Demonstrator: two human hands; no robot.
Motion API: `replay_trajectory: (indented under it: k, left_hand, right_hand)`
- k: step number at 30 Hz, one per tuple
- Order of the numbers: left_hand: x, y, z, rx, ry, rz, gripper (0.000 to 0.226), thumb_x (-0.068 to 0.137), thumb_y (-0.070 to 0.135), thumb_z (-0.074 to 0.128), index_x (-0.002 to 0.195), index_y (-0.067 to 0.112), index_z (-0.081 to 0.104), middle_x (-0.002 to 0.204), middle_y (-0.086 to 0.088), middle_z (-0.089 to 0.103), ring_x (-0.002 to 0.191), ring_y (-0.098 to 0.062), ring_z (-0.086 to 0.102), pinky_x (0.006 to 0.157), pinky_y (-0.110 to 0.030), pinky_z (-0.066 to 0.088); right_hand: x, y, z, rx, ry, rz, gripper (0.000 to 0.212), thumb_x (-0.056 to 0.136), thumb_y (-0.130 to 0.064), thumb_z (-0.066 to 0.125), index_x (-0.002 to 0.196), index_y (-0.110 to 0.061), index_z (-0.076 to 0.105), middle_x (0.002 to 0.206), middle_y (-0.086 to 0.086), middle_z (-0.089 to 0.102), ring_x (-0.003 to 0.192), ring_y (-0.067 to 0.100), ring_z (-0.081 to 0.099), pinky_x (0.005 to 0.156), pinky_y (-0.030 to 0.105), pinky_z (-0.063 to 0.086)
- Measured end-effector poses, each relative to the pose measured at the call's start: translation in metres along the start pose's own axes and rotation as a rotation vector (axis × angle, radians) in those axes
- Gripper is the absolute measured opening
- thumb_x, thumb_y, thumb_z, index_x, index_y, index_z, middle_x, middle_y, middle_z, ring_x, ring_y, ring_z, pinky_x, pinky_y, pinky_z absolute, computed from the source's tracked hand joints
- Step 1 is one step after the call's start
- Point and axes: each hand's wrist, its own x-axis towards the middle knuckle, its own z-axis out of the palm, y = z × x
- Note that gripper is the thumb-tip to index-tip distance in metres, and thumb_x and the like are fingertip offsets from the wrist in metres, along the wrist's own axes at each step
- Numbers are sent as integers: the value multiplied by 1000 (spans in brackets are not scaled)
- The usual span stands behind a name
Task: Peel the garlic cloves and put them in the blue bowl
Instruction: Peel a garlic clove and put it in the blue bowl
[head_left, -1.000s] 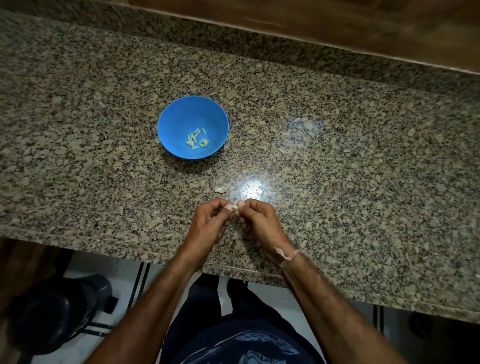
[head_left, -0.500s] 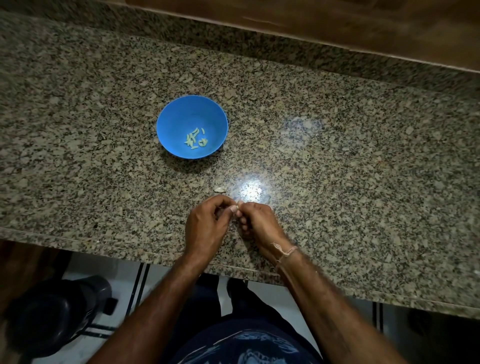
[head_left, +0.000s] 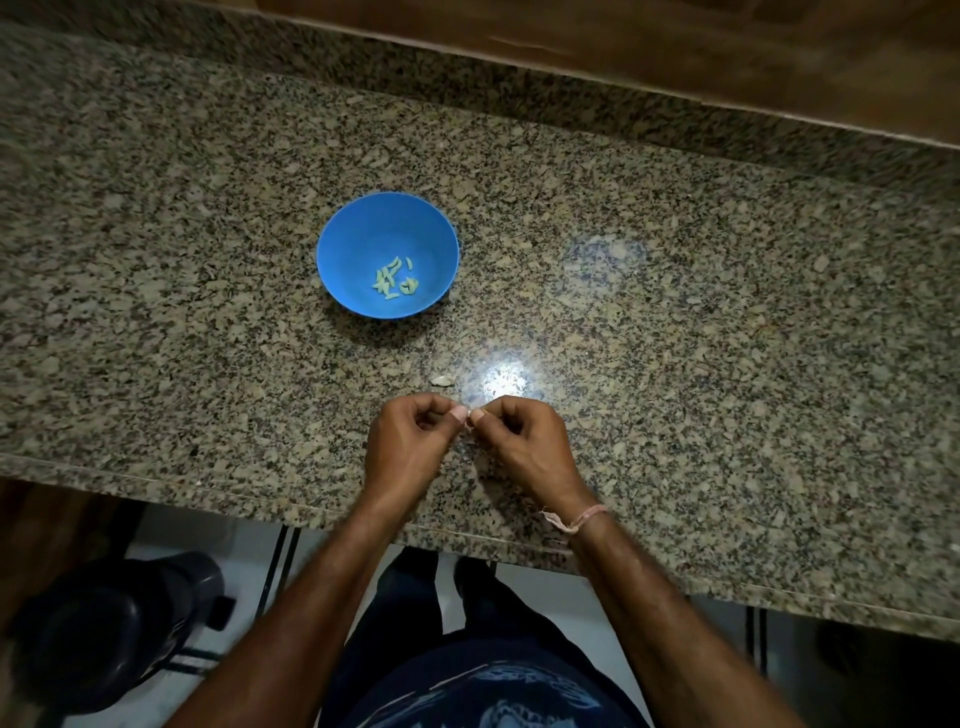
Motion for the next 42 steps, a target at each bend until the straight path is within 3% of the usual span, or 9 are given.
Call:
replay_trajectory:
  k: [6, 9, 15, 21, 24, 28, 31, 34, 42]
  left_hand:
    - [0, 4, -4, 388, 63, 163, 8, 92, 37, 76, 98, 31, 77, 89, 13, 72, 81, -3, 65, 62, -24, 41]
    - [-1, 5, -5, 460, 58, 195, 9, 90, 39, 77, 96, 33, 77, 89, 13, 73, 84, -8, 67, 68, -31, 52]
    - [-3, 10, -4, -289, -187, -173, 14, 94, 15, 74, 94, 1, 77, 93, -8, 79, 95, -15, 75, 96, -32, 59]
    - [-9, -2, 5, -111, -39, 133, 6, 91, 12, 77, 94, 17, 79, 91, 4, 78, 92, -14, 74, 83, -30, 60]
    - [-7, -7, 7, -5, 13, 204, 6, 90, 16, 79, 92, 22, 79, 89, 12, 77, 90, -6, 72, 78, -23, 58]
    - [-8, -8, 15, -263, 4, -13, 6, 93, 20, 76, 97, 16, 79, 94, 3, 79, 92, -10, 74, 82, -27, 59]
    - [-5, -5, 18, -524, -79, -327, 11, 95, 24, 74, 95, 14, 77, 84, 3, 76, 72, -5, 64, 58, -20, 46]
    - [-1, -2, 19, -679, -130, -522, 11, 95, 29, 72, 93, 18, 72, 79, 6, 73, 65, -5, 60, 54, -22, 38]
    - [6, -9, 20, -501, -3, -297, 15, 98, 26, 70, 99, 12, 75, 81, 4, 73, 62, 0, 54, 51, -15, 40]
  right_hand:
    - [2, 0, -2, -47, 19, -43, 8, 93, -17, 74, 86, -13, 78, 76, -1, 75, 66, 11, 68, 60, 21, 54]
    - [0, 1, -2, -166, 34, -109, 11, 92, -16, 74, 81, -15, 75, 69, -6, 69, 59, 4, 61, 56, 16, 49]
    - [-2, 1, -2, -205, 132, -189, 17, 89, -19, 76, 75, -17, 68, 65, -6, 63, 58, 2, 53, 54, 14, 43]
    - [-1, 2, 2, 45, 137, 106, 11, 90, -19, 76, 81, -13, 74, 77, 1, 74, 69, 12, 67, 65, 27, 58]
    - [-4, -1, 1, 260, 105, 246, 11, 92, -13, 72, 86, -4, 74, 80, 7, 75, 68, 14, 66, 60, 22, 54]
    - [-3, 2, 3, 43, 159, 78, 10, 91, -18, 76, 84, -11, 75, 79, 1, 74, 70, 13, 68, 63, 19, 55]
    - [-5, 2, 5, -60, 190, -59, 9, 91, -18, 76, 83, -15, 74, 75, -2, 72, 69, 15, 68, 62, 22, 57]
    - [-7, 4, 2, -145, 191, -160, 10, 91, -18, 75, 81, -15, 72, 71, -5, 68, 63, 11, 62, 58, 20, 53]
    - [-6, 12, -3, -416, 210, -218, 12, 93, -15, 73, 81, -17, 71, 75, -8, 67, 68, 6, 62, 65, 29, 57]
